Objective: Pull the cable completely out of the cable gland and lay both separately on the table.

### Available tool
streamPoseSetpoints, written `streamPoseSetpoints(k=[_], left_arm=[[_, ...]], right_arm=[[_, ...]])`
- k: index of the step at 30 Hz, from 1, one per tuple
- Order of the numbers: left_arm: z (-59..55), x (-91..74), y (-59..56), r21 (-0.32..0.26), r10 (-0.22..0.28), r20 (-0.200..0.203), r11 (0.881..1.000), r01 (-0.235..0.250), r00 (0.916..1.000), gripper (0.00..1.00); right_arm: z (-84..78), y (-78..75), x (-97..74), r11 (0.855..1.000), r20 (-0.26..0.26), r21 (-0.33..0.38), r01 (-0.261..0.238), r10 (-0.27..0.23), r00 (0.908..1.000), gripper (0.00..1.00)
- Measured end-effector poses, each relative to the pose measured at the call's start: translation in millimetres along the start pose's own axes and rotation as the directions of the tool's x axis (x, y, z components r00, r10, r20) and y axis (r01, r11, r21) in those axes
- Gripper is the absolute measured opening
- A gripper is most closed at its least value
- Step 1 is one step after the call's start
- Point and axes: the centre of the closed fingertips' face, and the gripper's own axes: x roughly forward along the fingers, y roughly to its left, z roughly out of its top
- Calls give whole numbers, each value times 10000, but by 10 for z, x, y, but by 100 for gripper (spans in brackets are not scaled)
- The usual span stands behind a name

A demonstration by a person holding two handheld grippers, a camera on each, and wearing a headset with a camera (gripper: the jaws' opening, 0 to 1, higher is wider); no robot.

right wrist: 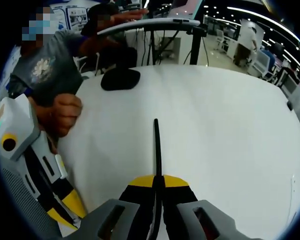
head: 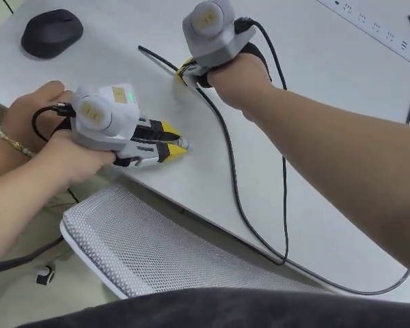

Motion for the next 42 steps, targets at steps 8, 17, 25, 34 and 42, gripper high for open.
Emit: streamPoseSetpoints(k=[8, 17, 25, 34, 42], left_arm=[[-36, 30, -5, 347, -17, -202, 9994, 24, 9998, 16], [-2, 24, 1, 426, 99, -258, 9991, -88, 9996, 19], [55, -35, 1, 433, 401, -173, 9983, -393, 9990, 30], [166, -136, -91, 285, 528, -130, 9982, -524, 9985, 42], [368, -249, -271, 68, 335, 22, 9994, -335, 9994, 45]], right_arm=[[-16, -2, 6, 9993, -139, -370, 60, -66, 9999, 1], [-51, -7, -113, 9974, -77, -654, 318, -324, 9994, 8], [79, -12, -538, 9981, 1095, -181, 587, -564, 9924, 22], [53, 4, -1167, 9954, 2443, 451, 845, -930, 9652, 29], [-345, 107, -1741, 9809, 3228, 1539, 1186, -1634, 9323, 35]])
